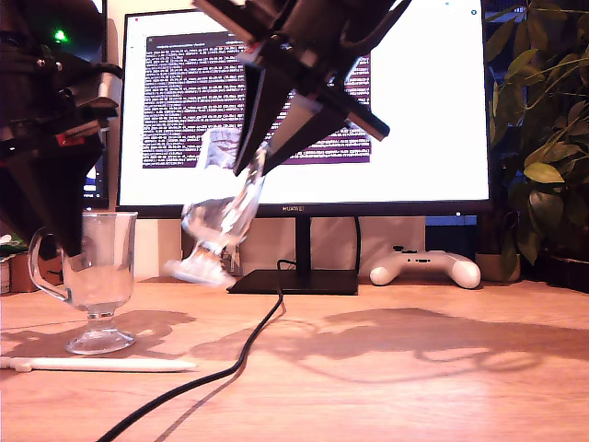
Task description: Pick the small glass cups in front of you with each of your hands, and place them behind the white pen
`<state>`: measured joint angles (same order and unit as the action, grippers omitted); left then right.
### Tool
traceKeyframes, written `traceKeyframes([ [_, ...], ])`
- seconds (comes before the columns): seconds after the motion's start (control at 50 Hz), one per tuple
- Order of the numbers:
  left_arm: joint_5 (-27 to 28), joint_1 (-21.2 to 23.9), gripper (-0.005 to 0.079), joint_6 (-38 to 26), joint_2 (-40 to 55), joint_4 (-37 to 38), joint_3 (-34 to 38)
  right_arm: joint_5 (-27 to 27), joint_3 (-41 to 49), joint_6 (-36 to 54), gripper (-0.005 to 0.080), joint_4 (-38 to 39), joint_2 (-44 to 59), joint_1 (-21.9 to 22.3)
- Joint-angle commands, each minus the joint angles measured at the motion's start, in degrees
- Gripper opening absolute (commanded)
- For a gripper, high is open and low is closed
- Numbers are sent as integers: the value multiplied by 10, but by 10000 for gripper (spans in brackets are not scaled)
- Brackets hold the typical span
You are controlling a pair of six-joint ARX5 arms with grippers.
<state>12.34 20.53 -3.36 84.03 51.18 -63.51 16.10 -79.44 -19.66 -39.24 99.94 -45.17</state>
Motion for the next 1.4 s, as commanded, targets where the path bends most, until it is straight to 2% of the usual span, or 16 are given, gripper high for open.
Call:
traceKeyframes([
  [0.0, 3, 0, 260, -1, -26, -3, 8, 3, -9, -4, -13, 14, 1, -6],
  [0.34, 3, -26, 260, -14, -103, -11, 8, -21, -9, -10, -13, 65, 12, -13],
  [0.5, 3, -44, 260, -17, -125, -10, 8, -37, -9, -9, -13, 67, 19, -13],
  [0.64, 3, -60, 260, -31, -133, -2, 8, -59, -9, -4, -13, 75, 26, -16],
  [0.86, 3, -76, 259, -32, -136, 3, 8, -62, -9, -4, -13, 84, 49, -18],
  [1.18, 3, -85, 259, -46, -136, 2, 8, -92, -9, 2, -11, 91, 58, -28],
  [1.26, 3, -86, 259, -47, -136, 2, 8, -92, -9, 2, 40, 90, 58, -28],
  [1.38, 3, -90, 259, -52, -136, 1, 8, -91, -9, 1, 168, 89, 58, -29],
])
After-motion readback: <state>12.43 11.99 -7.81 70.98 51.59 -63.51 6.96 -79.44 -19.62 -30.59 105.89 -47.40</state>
